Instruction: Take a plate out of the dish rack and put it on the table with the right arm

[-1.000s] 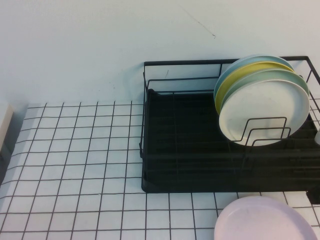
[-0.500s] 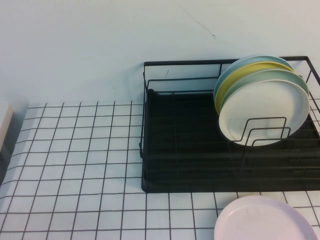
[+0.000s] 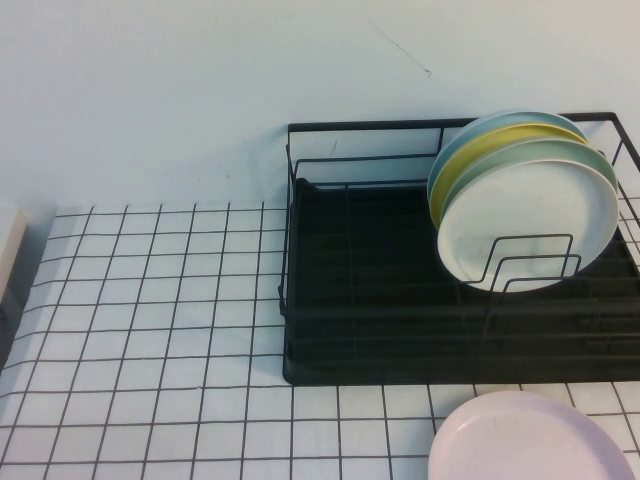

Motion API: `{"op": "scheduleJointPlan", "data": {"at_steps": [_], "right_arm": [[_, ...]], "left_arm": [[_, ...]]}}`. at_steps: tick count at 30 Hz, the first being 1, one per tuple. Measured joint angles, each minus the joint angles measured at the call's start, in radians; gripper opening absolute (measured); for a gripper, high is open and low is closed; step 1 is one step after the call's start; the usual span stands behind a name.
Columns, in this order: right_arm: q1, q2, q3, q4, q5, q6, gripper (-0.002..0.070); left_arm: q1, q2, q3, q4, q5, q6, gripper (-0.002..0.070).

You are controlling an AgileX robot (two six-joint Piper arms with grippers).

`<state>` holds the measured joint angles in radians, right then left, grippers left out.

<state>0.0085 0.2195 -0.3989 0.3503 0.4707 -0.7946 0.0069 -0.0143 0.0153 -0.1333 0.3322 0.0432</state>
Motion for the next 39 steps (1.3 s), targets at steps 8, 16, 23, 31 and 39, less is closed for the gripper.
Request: {"op": "scheduleJointPlan", "data": {"at_steps": [8,16,23,31,39], "right_arm": [[0.0,-0.091,0.198,0.013,0.009,0.0,0.0],[0.0,-0.091,0.26,0.026,0.034,0.0,-0.0001],[0.0,-0.092,0.267,0.029,0.043,0.0,-0.0002],[0.0,-0.177,0.379,-0.025,0.017,0.0,-0.0002],[0.0,-0.232,0.419,-0.042,-0.095,-0.007,-0.0002]], "left_arm": [[0.0,0.0,0.0,0.0,0.0,0.0,-0.0003],[0.0,0.0,0.0,0.0,0.0,0.0,-0.0003],[0.0,0.0,0.0,0.0,0.0,0.0,-0.0003],[0.0,0.0,0.0,0.0,0.0,0.0,-0.0003],[0.0,0.0,0.0,0.0,0.0,-0.004,-0.0003]]}}
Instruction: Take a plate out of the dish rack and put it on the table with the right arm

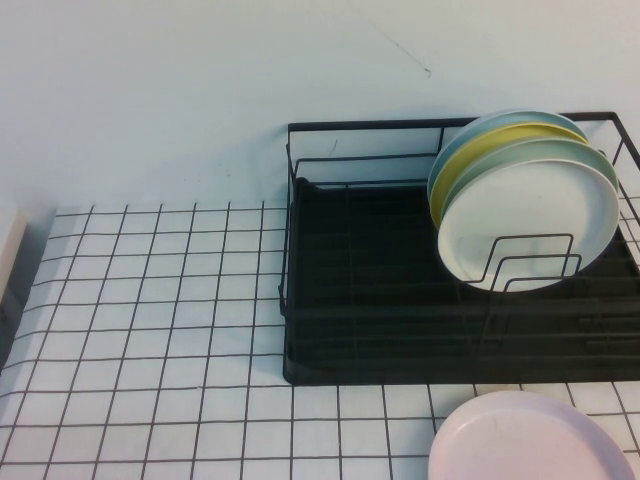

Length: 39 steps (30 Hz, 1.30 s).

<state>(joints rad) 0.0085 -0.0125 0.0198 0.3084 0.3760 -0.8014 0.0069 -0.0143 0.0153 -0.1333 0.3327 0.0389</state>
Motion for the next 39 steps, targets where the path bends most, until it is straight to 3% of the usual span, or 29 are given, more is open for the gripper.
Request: {"op": "scheduleJointPlan", "data": {"at_steps": [20,23,30,33,39], "right_arm": [[0.0,0.0,0.0,0.0,-0.004,0.02,-0.0002],[0.0,0.0,0.003,-0.045,-0.026,0.14,-0.0002],[0.0,0.0,0.004,-0.288,-0.026,0.652,-0.0002],[0.0,0.0,0.004,-0.308,-0.025,0.682,-0.0002],[0.0,0.0,0.002,-0.318,-0.023,0.564,-0.0002]], "left_arm": [[0.0,0.0,0.0,0.0,0.0,0.0,-0.0003],[0.0,0.0,0.0,0.0,0.0,0.0,-0.0003],[0.0,0.0,0.0,0.0,0.0,0.0,-0.0003],[0.0,0.0,0.0,0.0,0.0,0.0,-0.0003],[0.0,0.0,0.0,0.0,0.0,0.0,-0.0003]]}}
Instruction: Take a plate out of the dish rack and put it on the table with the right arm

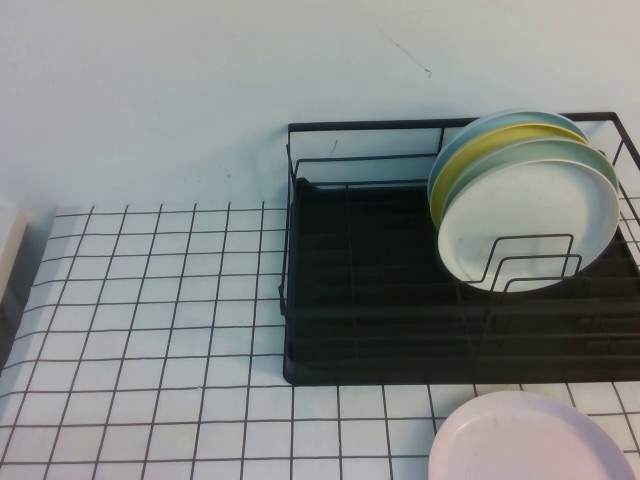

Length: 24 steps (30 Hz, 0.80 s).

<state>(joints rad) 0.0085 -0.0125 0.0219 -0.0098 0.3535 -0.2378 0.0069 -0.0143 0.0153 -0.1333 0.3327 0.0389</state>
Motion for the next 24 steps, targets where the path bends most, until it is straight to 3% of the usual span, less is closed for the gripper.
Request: {"op": "scheduleJointPlan", "data": {"at_steps": [24], "right_arm": [[0.0,0.0,0.0,-0.002,0.0,0.095,-0.0002]], "left_arm": [[0.0,0.0,0.0,0.0,0.0,0.004,-0.0003]]}}
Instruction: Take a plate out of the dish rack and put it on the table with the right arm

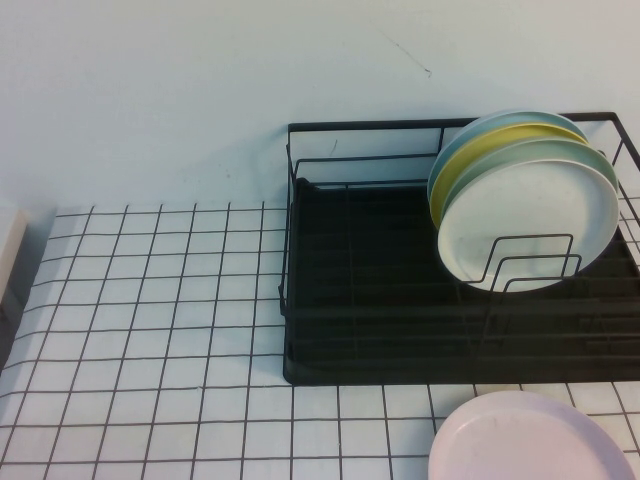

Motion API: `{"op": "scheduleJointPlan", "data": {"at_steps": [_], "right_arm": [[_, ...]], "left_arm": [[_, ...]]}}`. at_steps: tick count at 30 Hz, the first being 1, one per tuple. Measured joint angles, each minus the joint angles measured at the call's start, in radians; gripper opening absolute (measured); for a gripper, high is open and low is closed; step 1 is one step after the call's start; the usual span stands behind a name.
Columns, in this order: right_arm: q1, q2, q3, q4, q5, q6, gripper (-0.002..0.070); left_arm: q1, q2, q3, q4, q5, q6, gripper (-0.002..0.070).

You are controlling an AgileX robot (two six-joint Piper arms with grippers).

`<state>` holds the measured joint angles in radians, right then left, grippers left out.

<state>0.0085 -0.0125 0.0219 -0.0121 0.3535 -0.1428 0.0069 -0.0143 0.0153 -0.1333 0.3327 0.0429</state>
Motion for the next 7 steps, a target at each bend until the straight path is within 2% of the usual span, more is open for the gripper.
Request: {"op": "scheduleJointPlan", "data": {"at_steps": [7], "right_arm": [[0.0,0.0,0.0,0.0,0.0,0.009,-0.0002]], "left_arm": [[0.0,0.0,0.0,0.0,0.0,0.0,-0.0003]]}}
